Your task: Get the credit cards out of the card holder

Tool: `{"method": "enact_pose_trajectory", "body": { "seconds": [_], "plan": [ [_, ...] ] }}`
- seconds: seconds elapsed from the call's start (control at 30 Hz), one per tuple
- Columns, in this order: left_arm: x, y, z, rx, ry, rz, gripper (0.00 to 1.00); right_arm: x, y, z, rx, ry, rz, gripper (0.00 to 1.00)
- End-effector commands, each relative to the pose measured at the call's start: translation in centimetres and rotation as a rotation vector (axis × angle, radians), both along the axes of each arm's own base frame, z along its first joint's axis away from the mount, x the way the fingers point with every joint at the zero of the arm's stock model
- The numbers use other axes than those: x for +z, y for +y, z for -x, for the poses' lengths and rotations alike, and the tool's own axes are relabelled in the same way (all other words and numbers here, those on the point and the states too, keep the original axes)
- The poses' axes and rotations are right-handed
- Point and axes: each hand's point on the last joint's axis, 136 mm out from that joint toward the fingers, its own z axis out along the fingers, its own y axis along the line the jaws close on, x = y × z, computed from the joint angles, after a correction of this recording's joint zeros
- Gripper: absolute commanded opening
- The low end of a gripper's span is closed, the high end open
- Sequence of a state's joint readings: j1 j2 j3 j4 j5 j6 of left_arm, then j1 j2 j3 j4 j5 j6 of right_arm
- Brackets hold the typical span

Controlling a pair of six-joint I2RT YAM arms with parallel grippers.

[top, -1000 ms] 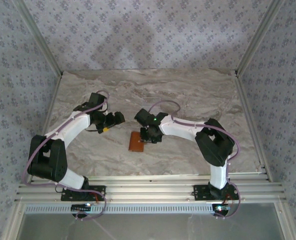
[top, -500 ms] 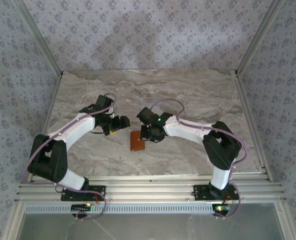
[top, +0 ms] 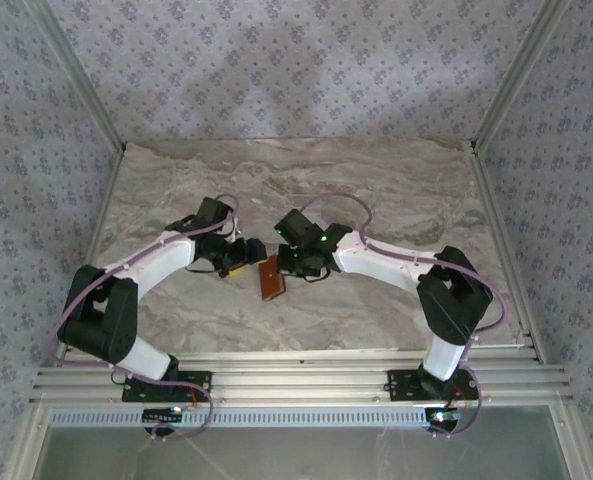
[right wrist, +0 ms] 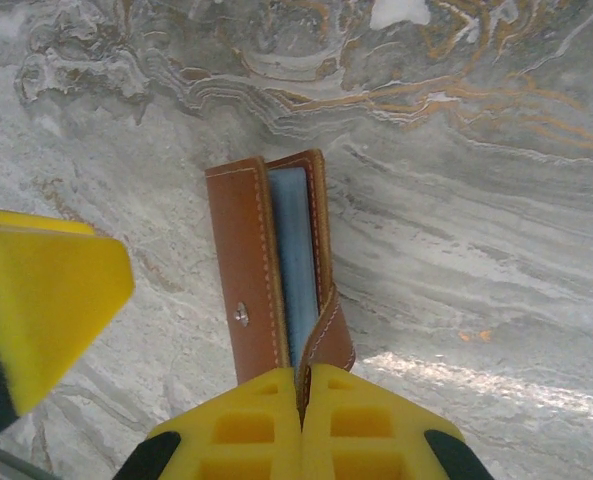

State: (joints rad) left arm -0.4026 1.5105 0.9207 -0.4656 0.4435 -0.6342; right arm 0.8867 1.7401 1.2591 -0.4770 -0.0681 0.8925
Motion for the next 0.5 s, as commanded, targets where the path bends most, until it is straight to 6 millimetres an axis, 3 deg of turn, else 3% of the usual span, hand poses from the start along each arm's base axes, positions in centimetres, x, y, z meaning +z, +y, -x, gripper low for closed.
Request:
{"method": "enact_pose_trajectory", "body": {
  "seconds": [0.0,0.47],
  "plan": [
    [-0.4,-1.1,0.5,-0.016,0.033,0.042,0.79,2.6,1.4,0.2,0.004,-0.017,-0.081,0.01],
    [-1.3,-2.4,1.2,-0.084,0.063,0.004,0.86,3.8,1.3,0.4,0.000,-0.038,-0.106,0.00]
  ]
}}
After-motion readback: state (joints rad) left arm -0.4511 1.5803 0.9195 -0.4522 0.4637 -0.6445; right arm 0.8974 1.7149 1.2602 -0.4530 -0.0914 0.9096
